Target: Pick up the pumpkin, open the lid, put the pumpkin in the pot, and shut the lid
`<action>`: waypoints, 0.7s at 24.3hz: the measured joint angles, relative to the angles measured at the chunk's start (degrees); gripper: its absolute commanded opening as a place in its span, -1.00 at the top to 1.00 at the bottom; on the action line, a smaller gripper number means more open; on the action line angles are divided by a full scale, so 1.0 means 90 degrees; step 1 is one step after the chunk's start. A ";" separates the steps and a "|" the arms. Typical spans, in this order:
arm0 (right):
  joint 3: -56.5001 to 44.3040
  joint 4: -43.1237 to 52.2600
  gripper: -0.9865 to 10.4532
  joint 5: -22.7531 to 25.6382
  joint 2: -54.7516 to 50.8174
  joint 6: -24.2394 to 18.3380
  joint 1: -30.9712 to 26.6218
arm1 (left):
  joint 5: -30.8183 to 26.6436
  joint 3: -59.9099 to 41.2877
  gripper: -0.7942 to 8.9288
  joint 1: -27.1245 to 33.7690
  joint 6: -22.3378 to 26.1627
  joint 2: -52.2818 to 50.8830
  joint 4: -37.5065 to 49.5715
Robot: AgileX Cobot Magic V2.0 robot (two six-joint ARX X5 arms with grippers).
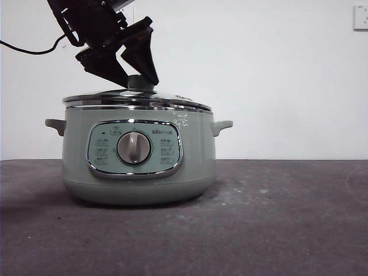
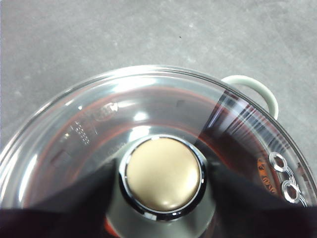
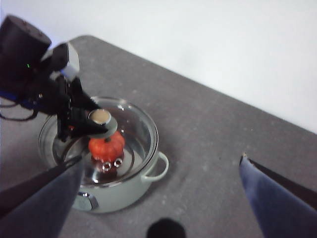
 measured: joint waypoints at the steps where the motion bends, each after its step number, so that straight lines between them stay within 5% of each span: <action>1: 0.0000 -0.0019 -0.22 0.0000 0.0000 -0.0002 0.0000 | 0.0000 0.0000 -0.20 0.0000 0.0000 0.0000 0.0022; 17: 0.0000 -0.0250 -0.21 -0.0022 0.0000 0.0022 0.0000 | 0.0000 0.0000 -0.20 0.0000 0.0000 -0.0345 -0.0311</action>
